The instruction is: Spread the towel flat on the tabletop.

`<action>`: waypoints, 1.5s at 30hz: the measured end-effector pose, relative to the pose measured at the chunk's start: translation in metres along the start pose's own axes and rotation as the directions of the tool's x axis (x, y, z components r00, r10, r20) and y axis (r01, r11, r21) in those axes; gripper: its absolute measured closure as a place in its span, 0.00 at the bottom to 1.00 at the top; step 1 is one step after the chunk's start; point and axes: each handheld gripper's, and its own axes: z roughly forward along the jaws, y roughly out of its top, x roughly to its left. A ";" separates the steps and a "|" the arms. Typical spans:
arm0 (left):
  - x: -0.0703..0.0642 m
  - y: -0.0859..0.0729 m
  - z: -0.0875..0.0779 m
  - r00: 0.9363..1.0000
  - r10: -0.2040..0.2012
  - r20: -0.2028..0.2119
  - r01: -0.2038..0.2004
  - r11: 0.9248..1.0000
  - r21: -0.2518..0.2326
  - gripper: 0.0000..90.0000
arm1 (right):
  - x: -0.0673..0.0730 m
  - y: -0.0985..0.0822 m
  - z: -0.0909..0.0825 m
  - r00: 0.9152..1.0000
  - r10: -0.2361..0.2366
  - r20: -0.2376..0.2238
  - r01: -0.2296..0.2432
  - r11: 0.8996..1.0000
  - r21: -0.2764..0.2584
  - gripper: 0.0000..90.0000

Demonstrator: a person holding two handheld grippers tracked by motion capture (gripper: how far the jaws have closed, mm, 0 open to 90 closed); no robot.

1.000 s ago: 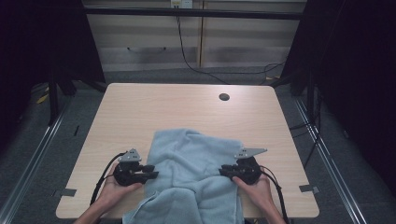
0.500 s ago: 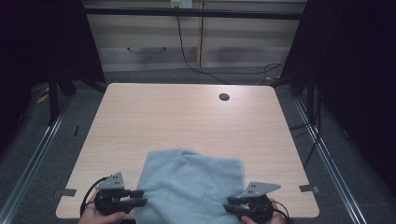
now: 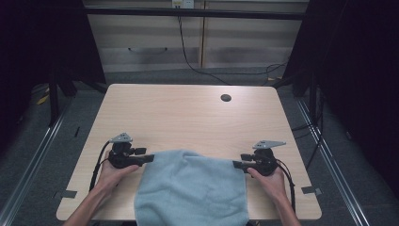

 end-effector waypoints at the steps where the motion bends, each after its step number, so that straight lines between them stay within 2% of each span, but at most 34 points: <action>1: 0.000 -0.001 0.002 1.000 0.005 -0.009 -0.005 1.000 0.017 0.43 | 0.002 0.000 0.003 1.000 -0.002 -0.010 0.002 1.000 0.011 0.52; 2: -0.001 -0.001 0.003 0.999 0.021 -0.026 -0.020 1.000 0.009 0.44 | 0.003 0.000 0.004 1.000 -0.006 -0.002 0.006 1.000 0.023 0.52; 3: -0.001 0.000 0.004 0.999 0.015 -0.031 -0.014 1.000 0.006 0.44 | 0.004 -0.001 0.006 1.000 -0.011 0.009 0.011 0.999 0.034 0.52; 4: -0.001 0.000 0.004 0.999 0.008 -0.031 -0.008 1.000 0.002 0.42 | 0.005 -0.001 0.008 1.000 -0.004 0.007 0.004 0.999 0.037 0.53; 5: -0.001 -0.001 0.005 0.999 0.023 -0.037 -0.022 1.000 0.003 0.43 | 0.003 -0.002 0.009 1.000 -0.005 0.003 0.005 0.999 0.035 0.55; 8: -0.004 -0.001 0.006 0.998 0.055 -0.017 -0.054 0.998 0.021 0.67 | 0.003 -0.002 0.009 1.000 -0.006 -0.008 0.006 0.999 0.037 0.72; 9: -0.004 -0.001 0.006 0.998 0.059 -0.004 -0.058 0.998 0.028 0.78 | 0.004 -0.002 0.008 1.000 -0.002 -0.016 0.002 0.999 0.040 0.80; 11: -0.006 -0.002 0.005 0.998 0.065 0.019 -0.065 0.998 0.025 0.91 | 0.005 -0.002 0.008 0.999 -0.004 -0.038 0.005 0.999 0.035 0.89; 12: -0.007 -0.001 0.004 0.998 0.064 0.021 -0.065 0.998 0.017 0.94 | 0.007 -0.001 0.007 0.999 -0.007 -0.046 0.009 1.000 0.025 0.92; 14: -0.007 0.002 -0.001 0.998 0.056 0.028 -0.056 0.998 -0.013 0.96 | 0.007 0.002 0.003 0.998 -0.008 -0.058 0.008 1.000 -0.004 0.95; 15: -0.006 0.004 -0.006 0.998 0.056 0.037 -0.055 0.998 -0.031 0.96 | 0.007 0.004 0.000 0.998 -0.001 -0.062 -0.001 1.000 -0.031 0.95; 16: -0.005 0.007 -0.010 0.998 0.058 0.037 -0.056 0.998 -0.040 0.96 | 0.006 0.012 -0.009 0.998 0.000 -0.062 -0.005 0.997 -0.080 0.95; 17: -0.005 0.010 -0.013 0.998 0.057 0.037 -0.055 0.997 -0.052 0.96 | 0.006 0.012 -0.009 0.998 0.000 -0.062 -0.005 0.997 -0.080 0.95; 19: -0.006 0.020 -0.020 0.998 0.047 0.039 -0.043 0.993 -0.106 0.96 | 0.005 0.023 -0.015 0.999 -0.007 -0.054 0.001 0.993 -0.115 0.96; 21: -0.007 0.031 -0.025 0.997 0.067 0.026 -0.063 0.990 -0.123 0.97 | 0.006 0.037 -0.021 0.999 -0.022 -0.043 0.016 0.990 -0.139 0.96; 24: -0.009 0.054 -0.036 0.997 0.076 0.010 -0.074 0.982 -0.175 0.96 | 0.007 0.058 -0.031 0.999 -0.041 -0.024 0.036 0.981 -0.189 0.96; 26: -0.009 0.071 -0.047 0.998 0.069 0.003 -0.067 0.971 -0.230 0.96 | 0.008 0.074 -0.037 0.999 -0.053 -0.010 0.049 0.975 -0.215 0.96; 27: -0.009 0.082 -0.054 0.998 0.068 -0.006 -0.068 0.963 -0.261 0.96 | 0.008 0.079 -0.040 0.998 -0.059 0.000 0.057 0.972 -0.226 0.96; 29: -0.010 0.100 -0.066 0.997 0.072 -0.034 -0.079 0.949 -0.304 0.96 | 0.008 0.098 -0.049 0.997 -0.070 0.018 0.072 0.961 -0.268 0.96; 31: -0.016 0.111 -0.077 0.995 0.084 -0.047 -0.095 0.932 -0.350 0.96 | 0.011 0.112 -0.060 0.997 -0.075 0.030 0.081 0.941 -0.328 0.96; 32: -0.020 0.114 -0.082 0.994 0.103 -0.046 -0.113 0.922 -0.370 0.96 | 0.013 0.116 -0.064 0.996 -0.080 0.030 0.085 0.932 -0.351 0.96; 33: -0.026 0.113 -0.085 0.989 0.134 -0.059 -0.146 0.916 -0.373 0.96 | 0.016 0.118 -0.068 0.996 -0.085 0.029 0.090 0.921 -0.378 0.96; 34: -0.030 0.110 -0.087 0.986 0.159 -0.058 -0.170 0.915 -0.367 0.96 | 0.020 0.118 -0.071 0.995 -0.096 0.017 0.095 0.913 -0.396 0.96; 35: -0.034 0.104 -0.086 0.984 0.169 -0.050 -0.175 0.915 -0.363 0.96 | 0.024 0.115 -0.072 0.994 -0.111 0.014 0.107 0.915 -0.388 0.96; 37: -0.040 0.084 -0.083 0.980 0.195 -0.036 -0.195 0.923 -0.331 0.96 | 0.033 0.102 -0.069 0.990 -0.144 0.011 0.139 0.927 -0.348 0.96; 38: -0.042 0.072 -0.081 0.980 0.197 -0.032 -0.197 0.931 -0.307 0.96 | 0.038 0.092 -0.066 0.988 -0.153 0.003 0.145 0.935 -0.324 0.96; 39: -0.045 0.055 -0.078 0.979 0.203 -0.011 -0.197 0.939 -0.281 0.96 | 0.043 0.080 -0.063 0.987 -0.159 -0.014 0.148 0.941 -0.303 0.96; 41: -0.049 0.029 -0.075 0.976 0.219 -0.003 -0.214 0.949 -0.230 0.96 | 0.054 0.052 -0.057 0.984 -0.177 -0.034 0.164 0.957 -0.241 0.96; 42: -0.050 0.020 -0.075 0.976 0.219 0.006 -0.213 0.954 -0.212 0.96 | 0.058 0.039 -0.055 0.983 -0.178 -0.049 0.164 0.963 -0.215 0.95; 43: -0.052 0.009 -0.075 0.976 0.220 -0.001 -0.216 0.959 -0.185 0.96 | 0.061 0.030 -0.054 0.983 -0.174 -0.060 0.158 0.966 -0.204 0.95; 44: -0.056 -0.004 -0.077 0.975 0.221 0.017 -0.215 0.962 -0.166 0.96 | 0.065 0.017 -0.053 0.983 -0.167 -0.073 0.151 0.970 -0.192 0.95; 45: -0.059 -0.011 -0.078 0.972 0.233 0.025 -0.227 0.962 -0.151 0.96 | 0.069 0.002 -0.051 0.984 -0.150 -0.098 0.131 0.976 -0.171 0.95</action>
